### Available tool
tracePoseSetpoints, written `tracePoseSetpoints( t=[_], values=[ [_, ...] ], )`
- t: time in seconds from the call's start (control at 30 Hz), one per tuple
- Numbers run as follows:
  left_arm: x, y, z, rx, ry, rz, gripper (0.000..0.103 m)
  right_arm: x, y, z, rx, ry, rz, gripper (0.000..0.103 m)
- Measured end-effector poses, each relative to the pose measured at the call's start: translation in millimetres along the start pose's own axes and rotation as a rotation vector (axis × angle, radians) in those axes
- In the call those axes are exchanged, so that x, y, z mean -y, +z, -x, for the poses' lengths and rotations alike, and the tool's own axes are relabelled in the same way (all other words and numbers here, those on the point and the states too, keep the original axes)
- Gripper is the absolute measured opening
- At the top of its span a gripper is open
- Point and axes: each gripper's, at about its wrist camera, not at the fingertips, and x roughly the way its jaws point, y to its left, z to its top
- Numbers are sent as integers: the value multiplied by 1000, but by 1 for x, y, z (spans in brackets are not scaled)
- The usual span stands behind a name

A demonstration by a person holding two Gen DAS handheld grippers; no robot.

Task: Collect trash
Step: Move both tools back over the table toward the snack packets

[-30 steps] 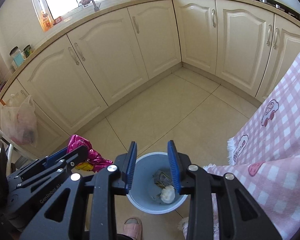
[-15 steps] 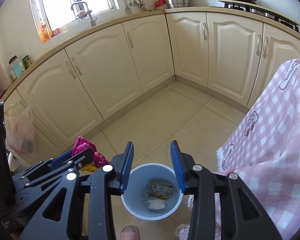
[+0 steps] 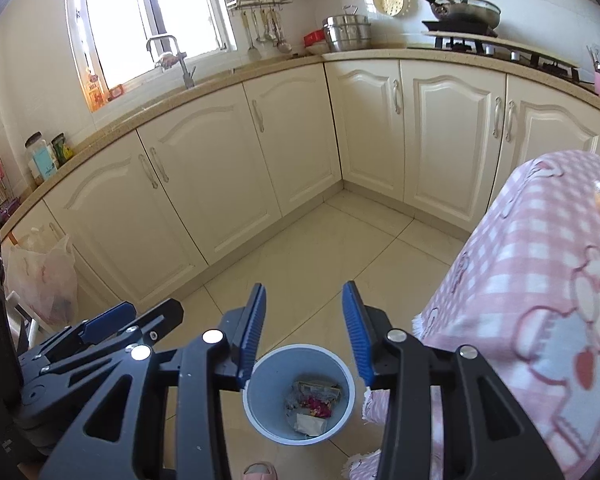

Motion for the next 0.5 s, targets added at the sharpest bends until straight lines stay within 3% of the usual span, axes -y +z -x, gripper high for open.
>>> tracePoseSetpoints(
  t=[0.27, 0.5],
  values=[
    [56, 1, 58, 81, -104, -84, 67, 32, 10, 80, 105, -60, -31, 45],
    [137, -15, 87, 93, -245, -209, 71, 106, 2, 162, 189, -188, -112, 50]
  ],
)
